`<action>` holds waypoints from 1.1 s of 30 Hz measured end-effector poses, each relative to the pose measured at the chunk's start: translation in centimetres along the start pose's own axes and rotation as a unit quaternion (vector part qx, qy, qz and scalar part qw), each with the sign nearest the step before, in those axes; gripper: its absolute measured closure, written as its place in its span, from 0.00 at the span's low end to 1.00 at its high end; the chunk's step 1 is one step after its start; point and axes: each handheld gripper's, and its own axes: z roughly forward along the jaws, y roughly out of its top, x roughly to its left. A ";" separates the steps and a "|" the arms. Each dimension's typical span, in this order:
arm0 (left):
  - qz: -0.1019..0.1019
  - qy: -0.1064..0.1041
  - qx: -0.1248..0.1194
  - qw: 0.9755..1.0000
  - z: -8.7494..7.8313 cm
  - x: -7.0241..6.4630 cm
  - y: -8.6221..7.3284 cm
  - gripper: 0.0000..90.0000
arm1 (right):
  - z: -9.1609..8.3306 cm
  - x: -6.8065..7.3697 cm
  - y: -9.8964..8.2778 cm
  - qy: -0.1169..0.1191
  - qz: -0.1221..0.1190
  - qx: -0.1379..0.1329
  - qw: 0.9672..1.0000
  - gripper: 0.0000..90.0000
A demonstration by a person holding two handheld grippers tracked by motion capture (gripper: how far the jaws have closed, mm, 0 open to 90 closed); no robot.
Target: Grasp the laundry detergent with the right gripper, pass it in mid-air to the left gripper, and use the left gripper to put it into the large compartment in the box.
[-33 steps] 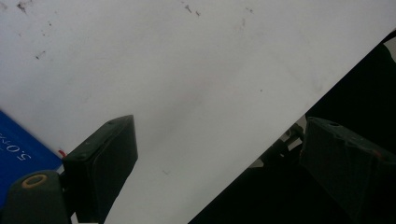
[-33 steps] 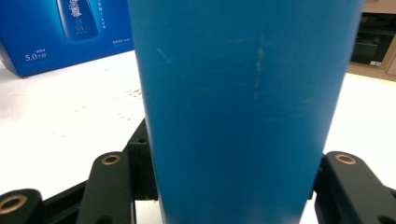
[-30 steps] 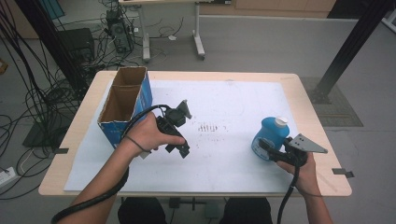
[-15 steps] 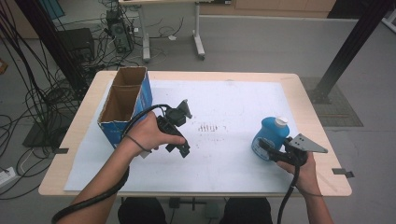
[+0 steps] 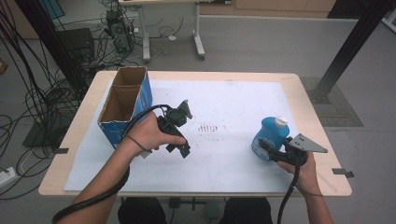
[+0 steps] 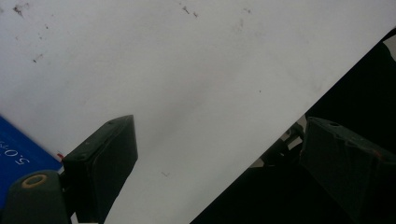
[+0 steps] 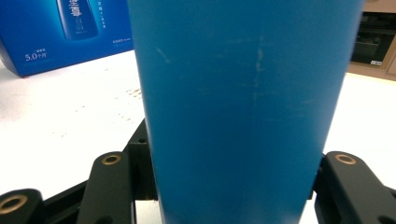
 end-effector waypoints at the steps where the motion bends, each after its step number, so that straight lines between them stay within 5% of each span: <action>1: 0.000 0.000 0.000 1.000 0.0 0.0 0.0 0.13 | 0.0 0.0 0.0 0.000 -0.001 0.000 1.000 0.48; 33: -0.003 0.002 -0.001 1.000 0.0 -0.1 0.0 0.13 | 0.0 0.0 -0.1 0.001 -0.002 -0.003 1.000 0.48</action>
